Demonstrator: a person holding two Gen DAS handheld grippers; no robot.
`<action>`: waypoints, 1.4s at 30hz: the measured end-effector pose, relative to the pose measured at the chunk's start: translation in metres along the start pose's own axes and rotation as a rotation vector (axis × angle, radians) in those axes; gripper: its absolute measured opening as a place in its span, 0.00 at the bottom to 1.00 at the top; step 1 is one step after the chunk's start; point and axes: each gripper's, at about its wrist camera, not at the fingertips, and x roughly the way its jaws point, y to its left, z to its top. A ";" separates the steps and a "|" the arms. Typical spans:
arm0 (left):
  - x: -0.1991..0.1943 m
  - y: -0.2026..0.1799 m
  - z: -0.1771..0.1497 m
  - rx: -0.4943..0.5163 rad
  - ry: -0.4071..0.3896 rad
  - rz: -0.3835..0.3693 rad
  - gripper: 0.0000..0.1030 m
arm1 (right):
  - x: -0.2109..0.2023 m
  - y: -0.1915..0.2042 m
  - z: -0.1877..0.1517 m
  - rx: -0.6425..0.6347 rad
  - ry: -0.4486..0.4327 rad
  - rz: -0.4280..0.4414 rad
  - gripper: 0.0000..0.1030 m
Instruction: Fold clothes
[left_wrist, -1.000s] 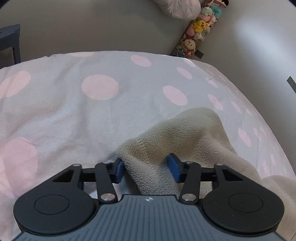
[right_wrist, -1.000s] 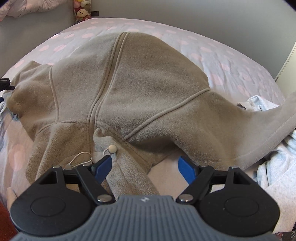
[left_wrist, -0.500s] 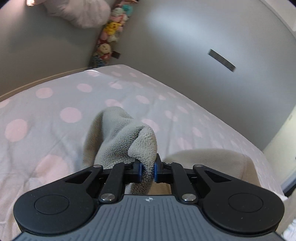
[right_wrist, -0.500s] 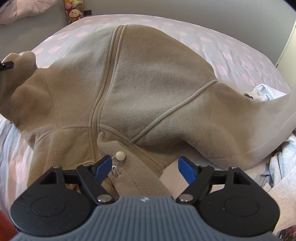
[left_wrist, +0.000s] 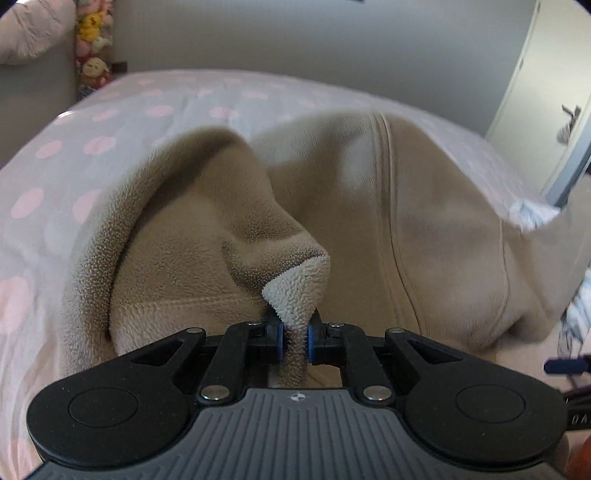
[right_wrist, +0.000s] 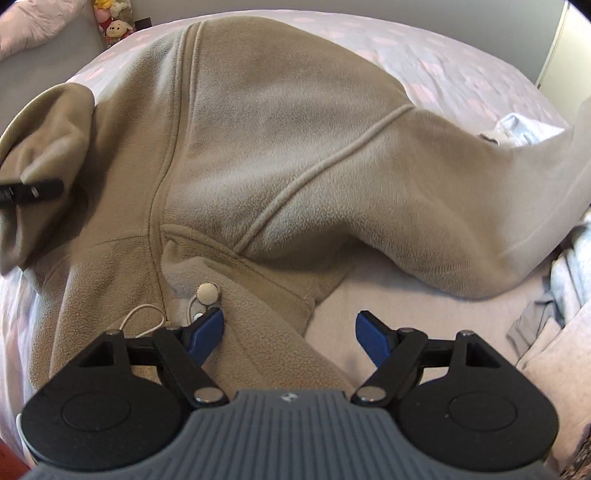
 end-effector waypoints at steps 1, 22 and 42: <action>0.005 -0.004 -0.003 0.013 0.025 -0.003 0.09 | 0.001 -0.002 -0.002 0.007 0.002 0.005 0.78; -0.066 0.010 -0.009 -0.154 -0.111 0.002 0.57 | 0.016 -0.031 -0.010 0.088 0.000 0.118 0.80; -0.059 0.136 -0.008 -0.463 -0.028 -0.033 0.67 | 0.022 -0.043 -0.021 0.152 -0.008 0.179 0.80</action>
